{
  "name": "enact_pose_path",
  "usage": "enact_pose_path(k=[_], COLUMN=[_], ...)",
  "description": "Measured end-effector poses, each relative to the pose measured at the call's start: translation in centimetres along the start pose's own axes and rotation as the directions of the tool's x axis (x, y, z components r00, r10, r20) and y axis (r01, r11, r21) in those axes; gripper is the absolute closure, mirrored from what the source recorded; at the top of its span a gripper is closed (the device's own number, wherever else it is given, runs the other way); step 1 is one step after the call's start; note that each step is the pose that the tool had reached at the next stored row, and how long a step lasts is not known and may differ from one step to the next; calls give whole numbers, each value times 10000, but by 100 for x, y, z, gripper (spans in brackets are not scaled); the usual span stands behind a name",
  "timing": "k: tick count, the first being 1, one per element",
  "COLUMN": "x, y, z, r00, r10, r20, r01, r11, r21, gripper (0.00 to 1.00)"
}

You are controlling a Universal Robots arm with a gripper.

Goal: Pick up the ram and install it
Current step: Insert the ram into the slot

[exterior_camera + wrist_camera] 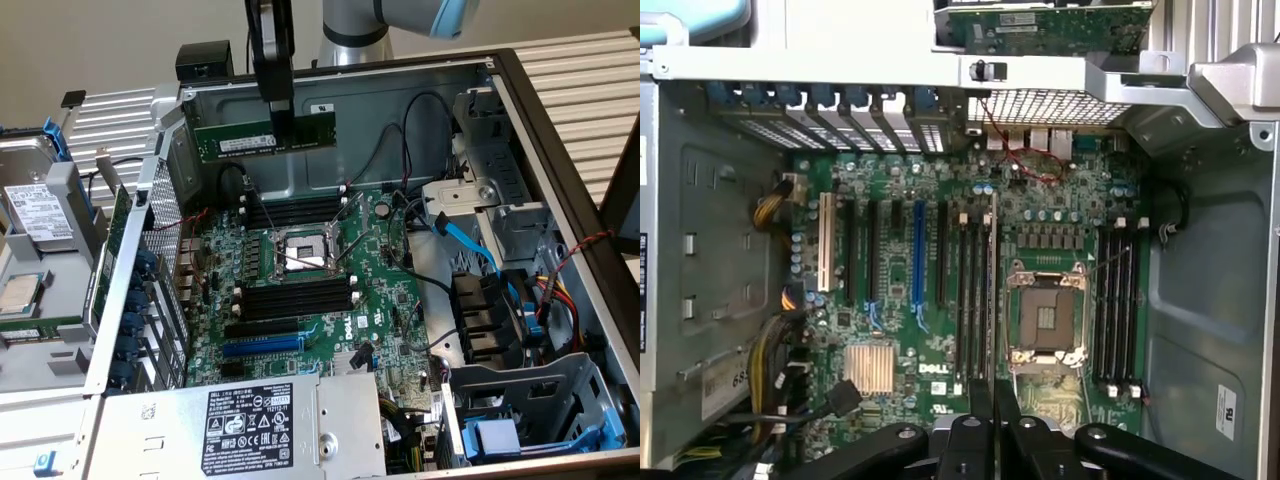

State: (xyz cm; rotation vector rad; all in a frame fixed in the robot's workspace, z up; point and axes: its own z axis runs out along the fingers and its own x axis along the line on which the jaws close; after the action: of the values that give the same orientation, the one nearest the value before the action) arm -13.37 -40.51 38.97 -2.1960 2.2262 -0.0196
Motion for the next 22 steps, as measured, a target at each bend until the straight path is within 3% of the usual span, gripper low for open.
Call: enact_pose_path(k=[3,9,17,22], x=[-1,-1,1,2], y=[-24,-80,-95,-101], z=[52,136,276,347], r00=[10000,10000,10000,9998], r10=[-10,-18,76,195], r20=[1,0,-3,-6], r01=[10,18,-76,-195], r11=[10000,9999,9997,9994], r21=[-23,-166,-224,-294], gripper=[87,87,87,87])
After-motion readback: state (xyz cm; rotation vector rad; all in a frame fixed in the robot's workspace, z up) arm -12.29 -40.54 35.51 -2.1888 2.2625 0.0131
